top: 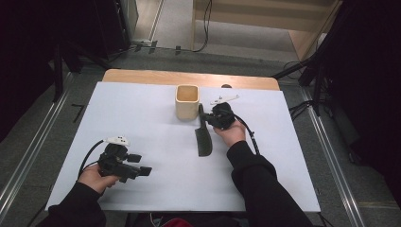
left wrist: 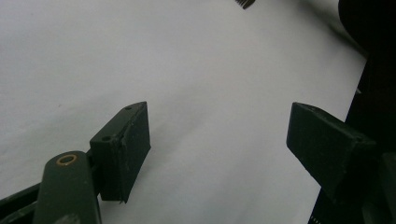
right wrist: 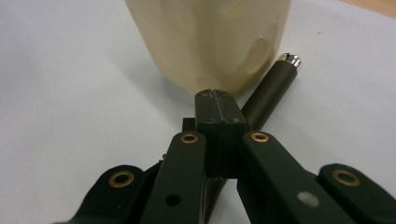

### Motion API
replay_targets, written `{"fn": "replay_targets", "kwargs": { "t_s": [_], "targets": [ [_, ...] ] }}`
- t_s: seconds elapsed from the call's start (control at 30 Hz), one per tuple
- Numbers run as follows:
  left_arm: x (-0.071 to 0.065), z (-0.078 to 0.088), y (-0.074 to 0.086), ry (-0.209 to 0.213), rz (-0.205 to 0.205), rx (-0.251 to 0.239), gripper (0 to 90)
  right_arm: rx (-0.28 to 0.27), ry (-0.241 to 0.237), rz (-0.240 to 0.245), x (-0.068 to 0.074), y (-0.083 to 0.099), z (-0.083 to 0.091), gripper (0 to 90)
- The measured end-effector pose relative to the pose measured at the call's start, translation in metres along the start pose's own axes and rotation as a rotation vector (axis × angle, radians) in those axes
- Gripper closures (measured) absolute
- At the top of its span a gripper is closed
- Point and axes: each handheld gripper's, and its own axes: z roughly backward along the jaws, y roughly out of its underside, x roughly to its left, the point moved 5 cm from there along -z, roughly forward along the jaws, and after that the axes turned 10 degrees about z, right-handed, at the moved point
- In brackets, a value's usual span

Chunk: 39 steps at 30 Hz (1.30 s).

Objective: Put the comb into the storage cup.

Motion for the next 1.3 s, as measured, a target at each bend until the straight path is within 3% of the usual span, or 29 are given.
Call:
{"fn": "replay_targets", "kwargs": {
  "t_s": [0.43,0.97,1.3],
  "targets": [
    [0.000,0.000,0.000,0.003,-0.001,0.001,22.1,0.045,0.008,-0.004,0.002,0.008,-0.017,87.7],
    [-0.001,0.000,0.000,0.006,-0.002,0.003,22.1,0.066,0.026,0.015,0.001,0.009,-0.023,87.7],
    [-0.001,-0.001,0.000,0.008,-0.003,0.003,22.1,0.095,0.038,0.001,-0.005,0.013,-0.027,87.6]
  ]
}}
